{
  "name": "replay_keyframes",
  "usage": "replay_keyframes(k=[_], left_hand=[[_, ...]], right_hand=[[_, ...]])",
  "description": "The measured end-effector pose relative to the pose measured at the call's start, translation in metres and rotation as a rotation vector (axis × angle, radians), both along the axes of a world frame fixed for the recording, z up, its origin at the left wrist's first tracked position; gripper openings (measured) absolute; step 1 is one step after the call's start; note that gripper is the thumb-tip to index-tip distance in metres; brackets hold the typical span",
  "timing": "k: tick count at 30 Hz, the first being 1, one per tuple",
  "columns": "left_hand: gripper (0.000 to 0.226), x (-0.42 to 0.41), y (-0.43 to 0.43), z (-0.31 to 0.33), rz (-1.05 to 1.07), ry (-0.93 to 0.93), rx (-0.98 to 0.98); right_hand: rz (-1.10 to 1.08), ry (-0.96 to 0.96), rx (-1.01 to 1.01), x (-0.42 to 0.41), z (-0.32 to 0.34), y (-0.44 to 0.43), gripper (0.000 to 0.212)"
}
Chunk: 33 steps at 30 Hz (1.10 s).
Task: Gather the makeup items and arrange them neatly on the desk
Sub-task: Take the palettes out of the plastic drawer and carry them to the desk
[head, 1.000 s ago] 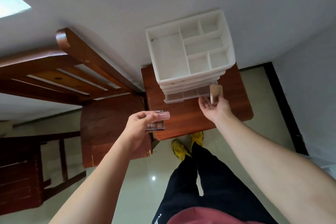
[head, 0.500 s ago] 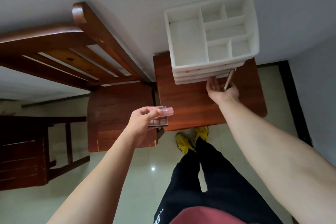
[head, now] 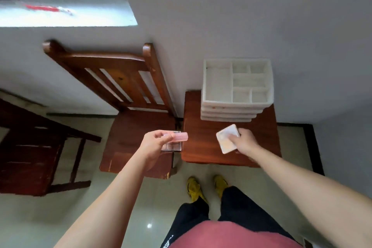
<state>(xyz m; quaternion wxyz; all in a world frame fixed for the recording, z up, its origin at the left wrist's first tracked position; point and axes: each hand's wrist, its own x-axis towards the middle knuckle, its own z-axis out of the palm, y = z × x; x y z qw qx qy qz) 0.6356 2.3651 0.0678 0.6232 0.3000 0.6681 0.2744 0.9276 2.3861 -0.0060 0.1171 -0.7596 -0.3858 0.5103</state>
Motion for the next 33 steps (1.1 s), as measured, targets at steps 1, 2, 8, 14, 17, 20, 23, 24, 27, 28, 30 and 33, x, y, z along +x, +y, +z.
replay_keyframes(k=[1,2,8,14,17,20,23,24,27,28,30,33], left_hand=[[0.011,-0.002,-0.007,0.009,0.03,0.014,0.014],[0.012,-0.005,-0.014,0.015,0.061,0.031,0.028],[0.01,-0.027,-0.102,0.05,0.4,0.05,0.087],[0.01,-0.034,-0.242,0.068,0.862,0.06,0.102],[0.011,-0.034,-0.329,0.078,1.074,0.077,0.122],[0.012,-0.028,-0.432,0.088,1.302,0.108,0.136],[0.019,-0.013,-0.521,0.094,1.429,0.108,0.166],[0.017,-0.007,-0.549,0.096,1.466,0.109,0.186],[0.013,0.016,-0.649,0.096,1.63,0.133,0.203],[0.014,0.022,-0.678,0.095,1.667,0.14,0.205],[0.016,0.036,-0.736,0.097,1.739,0.169,0.202],[0.015,0.057,-0.819,0.105,1.843,0.202,0.178]], right_hand=[[0.13,-0.049,0.027,-0.005,0.009,0.006,0.012],[0.245,-0.086,0.06,-0.01,0.016,0.012,0.011],[0.865,-0.112,0.219,-0.076,0.069,0.029,0.015],[1.346,-0.101,0.316,-0.17,0.094,-0.028,0.02],[1.591,-0.102,0.383,-0.222,0.108,-0.085,0.021],[1.838,-0.093,0.427,-0.276,0.125,-0.168,0.02],[1.999,-0.068,0.444,-0.314,0.137,-0.25,0.025],[2.053,-0.056,0.451,-0.325,0.137,-0.278,0.026],[2.248,-0.015,0.489,-0.36,0.134,-0.385,0.022],[2.294,-0.007,0.492,-0.368,0.133,-0.417,0.021],[2.383,0.019,0.492,-0.381,0.13,-0.484,0.02],[2.501,0.041,0.486,-0.392,0.132,-0.584,0.016]])
